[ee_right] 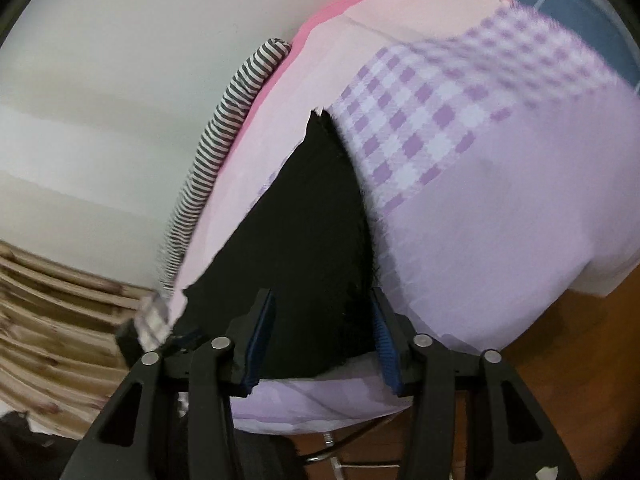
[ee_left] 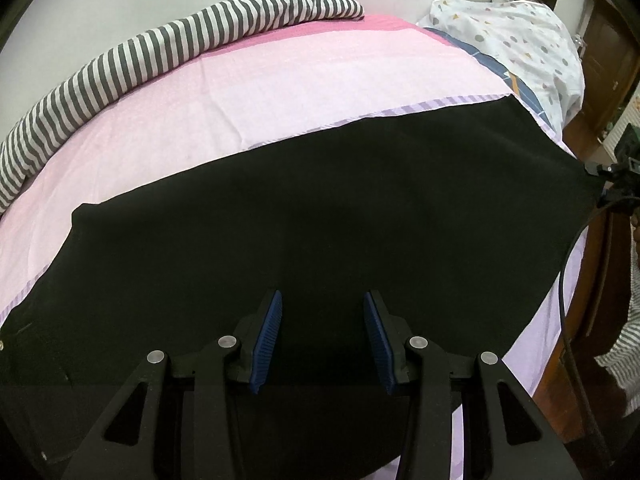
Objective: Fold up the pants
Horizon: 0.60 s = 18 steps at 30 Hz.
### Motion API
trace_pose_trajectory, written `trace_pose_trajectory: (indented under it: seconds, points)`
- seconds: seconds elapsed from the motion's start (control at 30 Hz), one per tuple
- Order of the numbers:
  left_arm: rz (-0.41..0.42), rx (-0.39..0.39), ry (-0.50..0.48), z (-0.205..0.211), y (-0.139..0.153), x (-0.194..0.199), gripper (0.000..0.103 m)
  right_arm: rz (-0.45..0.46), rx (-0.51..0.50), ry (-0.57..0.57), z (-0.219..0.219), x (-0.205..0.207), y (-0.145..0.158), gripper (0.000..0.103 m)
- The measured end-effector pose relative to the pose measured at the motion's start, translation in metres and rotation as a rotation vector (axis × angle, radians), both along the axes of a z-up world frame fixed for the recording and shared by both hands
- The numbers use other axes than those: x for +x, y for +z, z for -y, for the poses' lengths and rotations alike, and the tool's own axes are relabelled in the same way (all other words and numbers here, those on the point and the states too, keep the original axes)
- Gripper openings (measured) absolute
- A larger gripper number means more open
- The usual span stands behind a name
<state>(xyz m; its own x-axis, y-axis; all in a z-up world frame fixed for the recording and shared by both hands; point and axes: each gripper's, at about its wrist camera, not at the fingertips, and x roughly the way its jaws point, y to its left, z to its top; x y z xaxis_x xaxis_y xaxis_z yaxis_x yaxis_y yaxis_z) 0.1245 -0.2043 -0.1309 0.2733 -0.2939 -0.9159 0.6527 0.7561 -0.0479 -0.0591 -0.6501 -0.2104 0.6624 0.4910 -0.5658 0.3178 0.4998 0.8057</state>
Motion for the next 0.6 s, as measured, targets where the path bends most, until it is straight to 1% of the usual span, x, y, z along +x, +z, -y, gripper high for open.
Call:
trace_pose_trajectory:
  seconds: [0.03, 0.07, 0.13, 0.2, 0.3, 0.37, 0.47, 0.6]
  points:
    - [0.003, -0.001, 0.0, 0.0, 0.0, 0.0, 0.045, -0.006, 0.009, -0.007, -0.002, 0.001, -0.002, 0.027]
    - [0.009, -0.001, 0.0, 0.0, -0.001, 0.0, 0.046, -0.01, 0.021, -0.027, -0.005, 0.002, -0.004, 0.023]
    - [0.022, 0.0, -0.004, 0.002, -0.001, -0.001, 0.047, -0.026, -0.006, -0.054, -0.009, 0.003, -0.001, 0.017]
    - [0.024, -0.005, 0.0, 0.001, -0.001, 0.0, 0.048, -0.015, -0.033, -0.076, -0.015, 0.004, 0.007, 0.016]
    - [0.013, -0.021, 0.007, -0.001, -0.001, 0.001, 0.048, 0.01, -0.029, -0.113, -0.022, 0.005, 0.021, 0.015]
    - [-0.008, -0.041, 0.021, -0.004, 0.001, 0.004, 0.048, 0.043, -0.028, -0.108, -0.031, 0.013, 0.037, 0.014]
    - [-0.054, -0.121, 0.081, -0.021, 0.012, 0.013, 0.048, 0.092, -0.023, -0.072, -0.052, 0.033, 0.059, 0.014]
    - [-0.054, -0.192, 0.177, -0.057, 0.03, 0.024, 0.048, 0.142, -0.031, 0.012, -0.088, 0.067, 0.086, 0.014]
